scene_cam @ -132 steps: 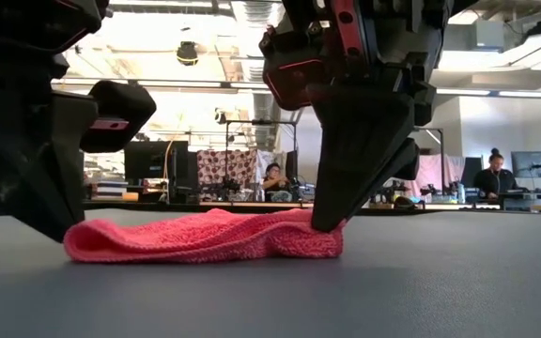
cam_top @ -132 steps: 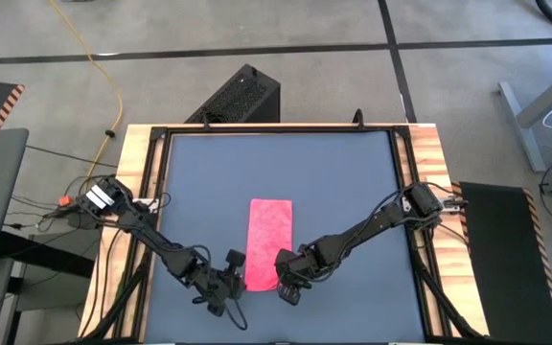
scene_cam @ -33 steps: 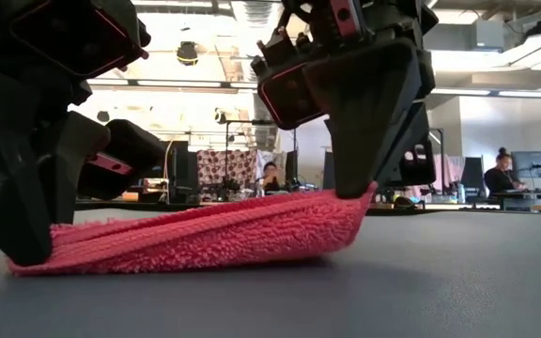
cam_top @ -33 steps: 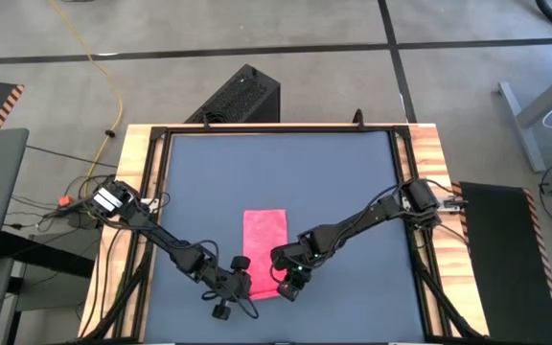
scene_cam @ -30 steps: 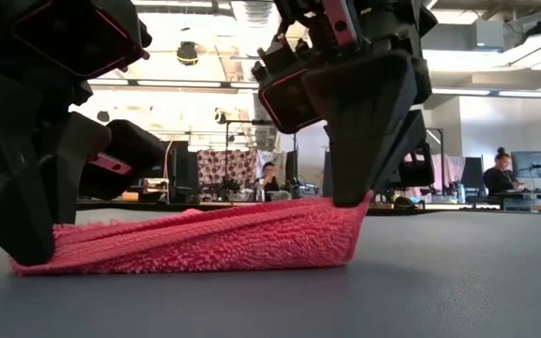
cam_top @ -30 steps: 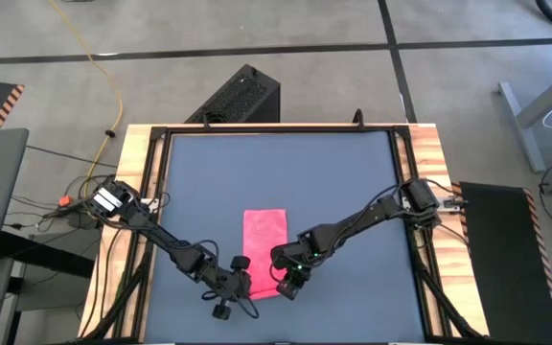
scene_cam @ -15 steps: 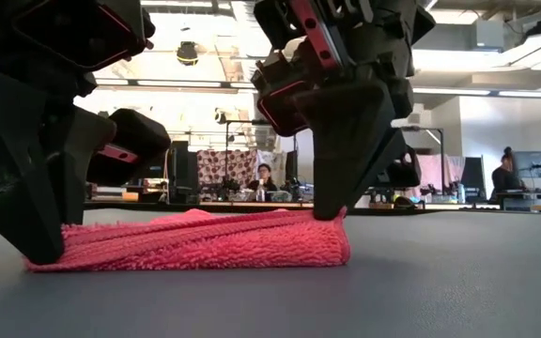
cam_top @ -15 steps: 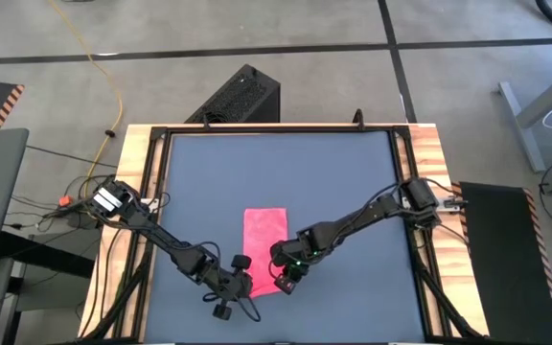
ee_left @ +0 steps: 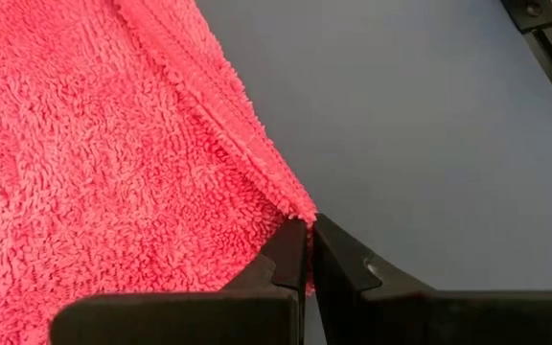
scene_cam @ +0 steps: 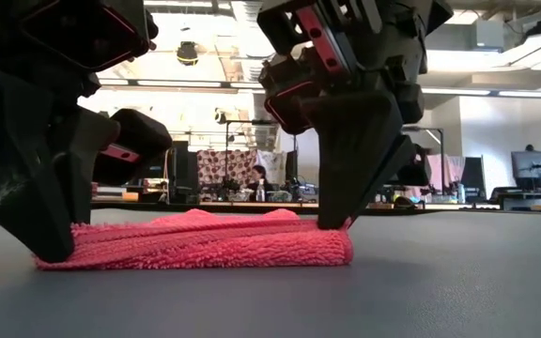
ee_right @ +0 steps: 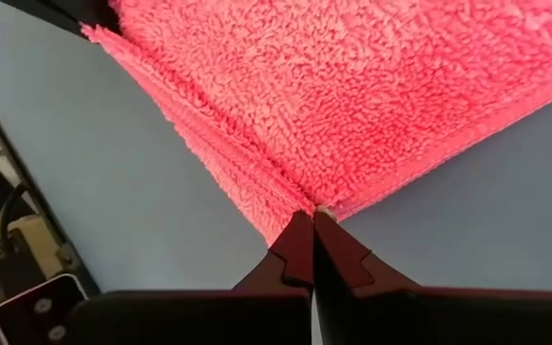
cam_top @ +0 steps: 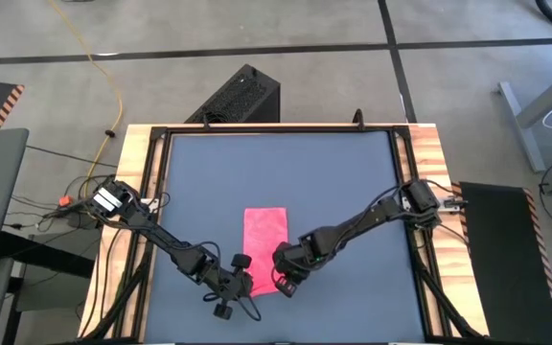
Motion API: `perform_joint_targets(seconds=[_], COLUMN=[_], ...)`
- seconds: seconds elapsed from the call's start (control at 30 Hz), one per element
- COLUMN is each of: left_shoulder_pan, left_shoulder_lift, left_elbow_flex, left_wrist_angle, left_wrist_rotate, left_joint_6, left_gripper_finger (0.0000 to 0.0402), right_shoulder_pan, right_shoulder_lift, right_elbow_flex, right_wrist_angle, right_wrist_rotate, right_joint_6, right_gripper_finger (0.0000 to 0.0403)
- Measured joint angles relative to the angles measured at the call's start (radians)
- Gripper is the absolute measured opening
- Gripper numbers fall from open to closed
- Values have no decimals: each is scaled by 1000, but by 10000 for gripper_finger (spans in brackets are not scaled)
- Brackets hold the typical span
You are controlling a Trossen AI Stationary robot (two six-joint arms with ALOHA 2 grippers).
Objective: Roll towel
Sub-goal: Roll the pink towel
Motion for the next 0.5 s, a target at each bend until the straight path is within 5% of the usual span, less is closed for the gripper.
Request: perform_joint_targets(seconds=[0.5], left_shoulder_pan=[1], left_shoulder_lift=[-48], left_elbow_flex=[1], left_wrist_angle=[-67], left_wrist_rotate=[-36], left_joint_6=[25], left_gripper_finger=[0], right_shoulder_pan=[11], right_shoulder_lift=[25], right_elbow_flex=[0], right_wrist_angle=[-1], right_wrist_rotate=[30], right_joint_6=[11], right_gripper_finger=[17])
